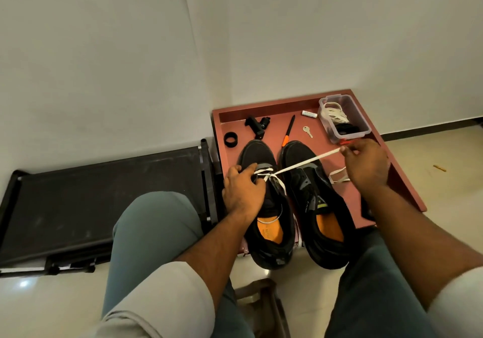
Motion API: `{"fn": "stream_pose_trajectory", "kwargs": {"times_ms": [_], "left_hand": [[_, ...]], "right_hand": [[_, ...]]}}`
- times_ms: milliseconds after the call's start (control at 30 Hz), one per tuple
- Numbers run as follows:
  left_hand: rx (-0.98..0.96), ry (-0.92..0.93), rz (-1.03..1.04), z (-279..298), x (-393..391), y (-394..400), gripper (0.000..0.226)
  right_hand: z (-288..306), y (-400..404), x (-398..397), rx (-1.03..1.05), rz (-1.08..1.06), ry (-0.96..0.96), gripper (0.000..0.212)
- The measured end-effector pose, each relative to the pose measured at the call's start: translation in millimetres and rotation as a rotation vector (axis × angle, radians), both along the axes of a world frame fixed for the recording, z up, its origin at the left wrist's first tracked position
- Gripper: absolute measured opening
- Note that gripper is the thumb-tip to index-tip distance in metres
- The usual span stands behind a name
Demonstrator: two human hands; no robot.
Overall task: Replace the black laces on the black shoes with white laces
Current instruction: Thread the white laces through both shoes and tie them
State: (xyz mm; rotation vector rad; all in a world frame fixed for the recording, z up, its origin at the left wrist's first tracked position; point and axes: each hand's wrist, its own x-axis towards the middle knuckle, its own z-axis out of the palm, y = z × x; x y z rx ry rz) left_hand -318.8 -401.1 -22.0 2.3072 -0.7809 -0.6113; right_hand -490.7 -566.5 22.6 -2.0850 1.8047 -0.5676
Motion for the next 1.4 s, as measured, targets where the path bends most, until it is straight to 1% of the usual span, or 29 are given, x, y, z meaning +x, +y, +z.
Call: {"fn": "stream_pose_trajectory", "kwargs": {"times_ms": [67,100,167,200,233,300,333,400,433,500,567,600,633,667,733,767,800,867,933,967,1033,1067,1100,1167,1200,1233,1300,1367,1400], "left_hand": [[-0.009,0.007,0.007,0.7,-1.6,-0.6,0.047],[-0.016,0.011,0.015,0.7,-0.8,-0.9,0.047],[-0.024,0.017,0.023,0.1,2.1,-1.0,0.047],[-0.034,0.025,0.025,-0.5,3.2,-0.9,0.047],[-0.054,0.041,0.029,-1.3,4.0,-0.6,0.048],[-0.107,0.094,0.048,-0.9,4.1,0.5,0.048],[-0.126,0.119,0.058,0.4,3.3,1.3,0.048],[-0.154,0.146,0.08,4.2,3.1,2.2,0.048],[-0.171,0.153,0.096,6.2,4.0,2.4,0.046],[-0.212,0.173,0.142,11.3,6.4,3.6,0.039],[-0.263,0.219,0.18,17.9,9.7,4.6,0.031],[-0.298,0.282,0.194,21.6,11.4,5.0,0.027],[-0.335,0.382,0.205,27.1,12.6,6.1,0.023],[-0.357,0.495,0.218,34.3,13.2,8.5,0.02],[-0.331,0.686,0.221,49.0,12.6,17.5,0.015],[-0.3,0.765,0.194,57.0,10.4,22.5,0.02],[-0.275,0.83,0.145,63.4,7.8,27.0,0.031],[-0.295,0.961,0.014,70.8,0.4,32.1,0.048],[-0.358,1.104,-0.081,75.0,-9.8,33.4,0.052],[-0.364,1.125,-0.131,75.9,-14.4,34.6,0.053],[-0.366,1.098,-0.219,77.1,-17.7,38.3,0.048],[-0.39,1.077,-0.21,77.8,-15.3,39.3,0.041],[-0.418,1.025,-0.149,77.5,-10.1,39.9,0.032],[-0.442,0.782,0.066,72.8,9.4,40.9,0.018],[-0.432,0.668,0.185,67.5,19.2,39.0,0.016],[-0.426,0.612,0.284,62.5,26.8,37.9,0.015],[-0.404,0.631,0.348,57.4,34.0,36.4,0.013],[-0.429,0.719,0.277,55.6,33.7,35.2,0.009],[-0.436,0.731,0.218,56.5,30.0,33.3,0.02]], "right_hand": [[-3.6,6.6,-0.9,0.001,0.102,0.127,0.019],[-4.3,14.3,1.6,0.008,0.153,0.168,0.024],[-3.6,30.0,9.0,0.005,0.254,0.183,0.038],[-2.8,37.2,14.2,-0.008,0.321,0.17,0.039],[-1.1,45.4,21.1,-0.015,0.405,0.175,0.034],[-0.5,61.0,36.8,0.034,0.551,0.269,0.025],[-1.9,67.9,44.4,0.092,0.582,0.329,0.025],[-3.2,77.4,55.8,0.221,0.577,0.41,0.027],[-2.9,80.0,59.2,0.261,0.562,0.412,0.026],[-3.1,81.5,61.7,0.323,0.534,0.356,0.019],[-1.5,81.0,60.4,0.367,0.494,0.27,0.014],[2.9,81.1,60.1,0.4,0.466,0.187,0.014],[8.9,80.7,60.7,0.455,0.436,0.05,0.015],[16.9,81.8,61.7,0.526,0.41,-0.127,0.017],[40.2,86.5,64.2,0.674,0.391,-0.47,0.017],[53.2,88.9,65.3,0.746,0.408,-0.614,0.015],[66.0,91.9,66.1,0.814,0.434,-0.743,0.014],[87.1,98.2,67.6,0.937,0.488,-0.955,0.017],[99.1,100.5,69.4,1.001,0.51,-1.081,0.019],[101.8,99.6,69.8,0.995,0.503,-1.112,0.02],[103.3,92.3,68.0,0.917,0.444,-1.149,0.02],[102.5,85.2,64.9,0.871,0.38,-1.185,0.02],[100.9,77.6,60.3,0.834,0.301,-1.248,0.019],[100.4,66.6,52.7,0.773,0.187,-1.365,0.021],[98.8,62.6,48.4,0.752,0.144,-1.396,0.022],[96.8,61.1,45.7,0.738,0.115,-1.405,0.023],[93.0,66.2,43.9,0.749,0.083,-1.418,0.025],[91.2,73.4,45.0,0.787,0.072,-1.469,0.029],[90.3,76.2,45.9,0.801,0.069,-1.497,0.03]]}}
